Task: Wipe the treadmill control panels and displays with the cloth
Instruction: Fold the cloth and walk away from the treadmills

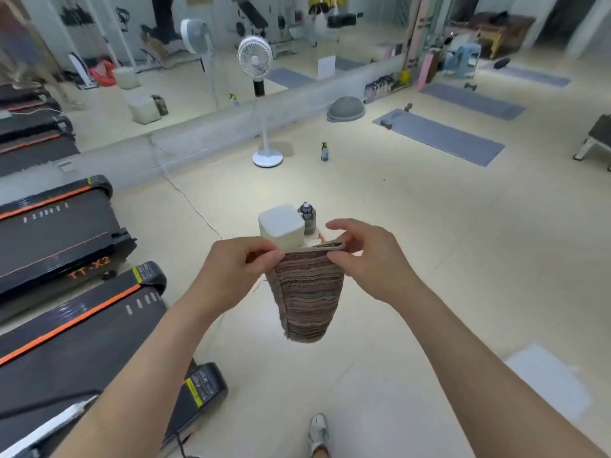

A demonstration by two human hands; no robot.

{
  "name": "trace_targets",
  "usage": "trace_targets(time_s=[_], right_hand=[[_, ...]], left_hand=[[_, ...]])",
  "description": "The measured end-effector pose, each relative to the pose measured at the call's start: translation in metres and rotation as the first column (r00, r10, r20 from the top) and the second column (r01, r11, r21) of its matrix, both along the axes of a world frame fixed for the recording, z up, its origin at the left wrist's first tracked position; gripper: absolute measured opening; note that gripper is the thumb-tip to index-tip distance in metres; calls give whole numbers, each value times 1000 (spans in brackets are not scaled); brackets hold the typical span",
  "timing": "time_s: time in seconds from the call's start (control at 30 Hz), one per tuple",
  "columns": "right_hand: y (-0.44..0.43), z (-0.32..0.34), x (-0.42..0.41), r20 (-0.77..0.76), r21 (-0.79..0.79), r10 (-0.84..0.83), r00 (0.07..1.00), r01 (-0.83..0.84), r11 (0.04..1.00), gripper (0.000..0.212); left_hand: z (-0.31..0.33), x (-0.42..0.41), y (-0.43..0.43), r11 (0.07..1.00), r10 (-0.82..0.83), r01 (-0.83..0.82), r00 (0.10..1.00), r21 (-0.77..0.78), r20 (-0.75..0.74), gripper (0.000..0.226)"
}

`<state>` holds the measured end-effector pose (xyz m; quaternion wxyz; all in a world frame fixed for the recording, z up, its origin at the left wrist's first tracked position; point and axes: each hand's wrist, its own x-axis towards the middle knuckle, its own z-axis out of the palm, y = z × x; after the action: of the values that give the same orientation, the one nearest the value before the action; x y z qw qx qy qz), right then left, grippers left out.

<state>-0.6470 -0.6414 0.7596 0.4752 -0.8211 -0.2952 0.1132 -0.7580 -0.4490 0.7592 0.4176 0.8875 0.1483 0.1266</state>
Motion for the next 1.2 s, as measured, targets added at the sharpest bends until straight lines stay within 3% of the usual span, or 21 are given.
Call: trace_targets(time_s=[0.1,0.17,0.33,0.43,0.6,0.73,0.83,1.2], right_hand=[[34,-52,81,10,-101,130,991,-128,987,20],[59,-76,138,-43,-72,187,981,-190,979,17],[119,-107,268,-183,-91,184,966,-203,975,11],[166,-130,357,-123,-215,240,963,-262,941,16],[251,-190,500,-103,-220,307,946,-323,920,14],[324,-231,604,-338,-104,241,910,-290,951,12],[382,-263,668,-437,-69,203,877,-257,964,11],[583,-410,835,-352,-92,142,925,-186,978,23]], left_hand=[[-60,71,30,997,62,-58,996,-52,70,10],[-89,123,53,985,100,-87,991,-147,84,8],[-120,248,109,972,113,-136,986,-191,-126,20],[-136,330,150,969,141,-176,970,-174,-196,4],[-187,452,215,923,261,-310,939,-227,-222,16],[-231,546,269,890,340,-397,905,-223,-255,2],[-263,610,315,891,363,-420,887,-170,-286,21],[-411,799,498,750,623,-650,756,-119,-201,13]])
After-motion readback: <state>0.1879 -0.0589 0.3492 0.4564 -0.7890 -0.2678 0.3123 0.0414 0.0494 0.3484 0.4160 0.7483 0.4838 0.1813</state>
